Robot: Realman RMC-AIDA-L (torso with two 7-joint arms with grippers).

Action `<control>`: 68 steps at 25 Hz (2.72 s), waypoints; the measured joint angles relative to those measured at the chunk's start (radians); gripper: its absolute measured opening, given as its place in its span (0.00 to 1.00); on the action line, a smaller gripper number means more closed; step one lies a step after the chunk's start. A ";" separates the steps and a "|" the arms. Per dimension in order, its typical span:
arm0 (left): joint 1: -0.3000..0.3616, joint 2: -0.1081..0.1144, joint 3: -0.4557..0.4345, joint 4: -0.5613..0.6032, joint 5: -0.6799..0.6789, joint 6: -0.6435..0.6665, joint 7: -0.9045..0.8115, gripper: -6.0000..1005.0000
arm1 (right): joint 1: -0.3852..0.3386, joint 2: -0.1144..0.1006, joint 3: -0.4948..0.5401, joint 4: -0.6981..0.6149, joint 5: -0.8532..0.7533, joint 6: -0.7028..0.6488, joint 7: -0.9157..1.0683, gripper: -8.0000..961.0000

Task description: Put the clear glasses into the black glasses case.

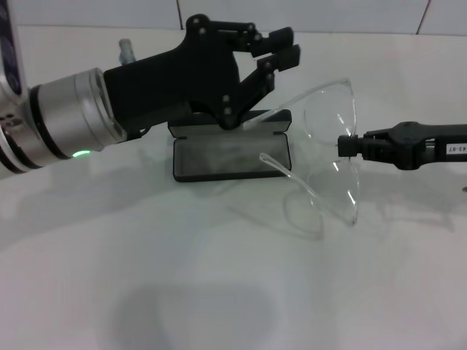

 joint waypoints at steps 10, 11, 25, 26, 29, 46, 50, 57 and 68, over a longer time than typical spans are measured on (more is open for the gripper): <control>-0.004 0.000 0.053 -0.001 -0.045 0.000 0.025 0.14 | 0.007 0.001 -0.003 0.075 0.057 -0.007 -0.056 0.05; -0.005 -0.001 0.060 -0.004 -0.045 -0.001 0.028 0.14 | 0.008 0.001 -0.003 0.079 0.063 -0.007 -0.059 0.05; 0.009 0.000 0.108 -0.022 -0.045 -0.001 0.061 0.14 | 0.010 0.006 -0.004 0.085 0.135 -0.050 -0.069 0.05; 0.009 0.000 0.109 -0.025 -0.046 0.000 0.061 0.14 | 0.010 0.006 -0.004 0.087 0.140 -0.051 -0.069 0.05; 0.009 -0.001 0.110 -0.028 -0.047 0.000 0.061 0.14 | 0.014 0.006 -0.004 0.105 0.154 -0.052 -0.077 0.05; 0.025 -0.001 0.104 -0.036 -0.156 0.014 0.115 0.15 | 0.018 -0.002 0.002 0.139 0.159 -0.073 -0.095 0.05; 0.033 0.002 0.103 -0.037 -0.179 0.016 0.115 0.15 | 0.019 -0.015 0.008 0.146 0.172 -0.129 -0.084 0.05; 0.037 0.001 0.096 -0.036 -0.185 0.031 0.122 0.15 | 0.019 -0.040 0.010 0.165 0.229 -0.189 -0.049 0.05; 0.050 -0.001 0.086 -0.035 -0.212 0.084 0.131 0.16 | 0.009 -0.041 -0.002 0.189 0.212 -0.103 -0.049 0.05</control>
